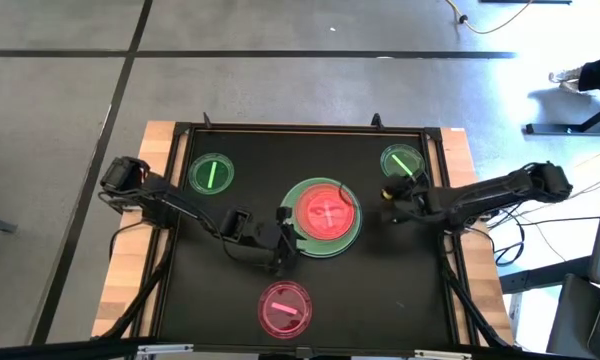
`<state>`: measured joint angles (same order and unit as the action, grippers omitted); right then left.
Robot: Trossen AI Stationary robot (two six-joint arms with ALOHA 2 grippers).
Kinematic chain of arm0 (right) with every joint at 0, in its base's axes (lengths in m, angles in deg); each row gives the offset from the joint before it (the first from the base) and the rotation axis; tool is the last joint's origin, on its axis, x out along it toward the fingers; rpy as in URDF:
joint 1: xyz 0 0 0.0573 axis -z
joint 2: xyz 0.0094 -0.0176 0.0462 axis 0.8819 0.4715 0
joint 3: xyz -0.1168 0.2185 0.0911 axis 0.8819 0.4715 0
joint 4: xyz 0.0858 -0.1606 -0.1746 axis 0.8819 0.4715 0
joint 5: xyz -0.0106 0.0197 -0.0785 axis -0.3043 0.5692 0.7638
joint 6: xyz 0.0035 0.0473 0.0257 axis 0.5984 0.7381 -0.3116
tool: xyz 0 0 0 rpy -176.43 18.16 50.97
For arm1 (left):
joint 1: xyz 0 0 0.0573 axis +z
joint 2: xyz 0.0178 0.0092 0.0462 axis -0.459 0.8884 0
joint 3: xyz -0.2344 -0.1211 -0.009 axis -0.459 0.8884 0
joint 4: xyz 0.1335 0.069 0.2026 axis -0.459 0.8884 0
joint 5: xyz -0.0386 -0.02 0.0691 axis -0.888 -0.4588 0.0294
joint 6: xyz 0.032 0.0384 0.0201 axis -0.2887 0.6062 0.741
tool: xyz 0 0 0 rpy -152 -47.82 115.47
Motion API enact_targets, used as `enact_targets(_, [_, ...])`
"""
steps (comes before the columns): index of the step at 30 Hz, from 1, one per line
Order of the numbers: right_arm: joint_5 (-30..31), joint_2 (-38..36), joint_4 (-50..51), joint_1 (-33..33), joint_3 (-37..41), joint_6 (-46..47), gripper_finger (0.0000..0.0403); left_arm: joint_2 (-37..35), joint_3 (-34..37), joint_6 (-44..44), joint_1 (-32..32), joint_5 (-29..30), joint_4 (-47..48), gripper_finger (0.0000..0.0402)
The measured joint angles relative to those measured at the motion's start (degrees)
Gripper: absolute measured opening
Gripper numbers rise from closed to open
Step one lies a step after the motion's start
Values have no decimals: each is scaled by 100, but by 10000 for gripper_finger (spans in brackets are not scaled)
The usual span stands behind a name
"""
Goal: Stack plastic plates
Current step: Stack the small green plate on the small red plate
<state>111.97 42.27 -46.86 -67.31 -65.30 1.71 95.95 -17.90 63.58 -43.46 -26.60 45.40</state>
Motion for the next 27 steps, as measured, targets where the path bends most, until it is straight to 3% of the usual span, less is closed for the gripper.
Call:
enact_targets(14, [-1570,44,-2253,2001,998,-1189,166,0,0,0,8,2,-15,123])
enact_targets(22, [-2192,44,-2384,2717,1006,-1679,166,0,0,0,8,2,-20,123])
enact_targets(27, [-2153,205,-2490,2808,1006,-1821,166,2,0,0,8,3,-20,123])
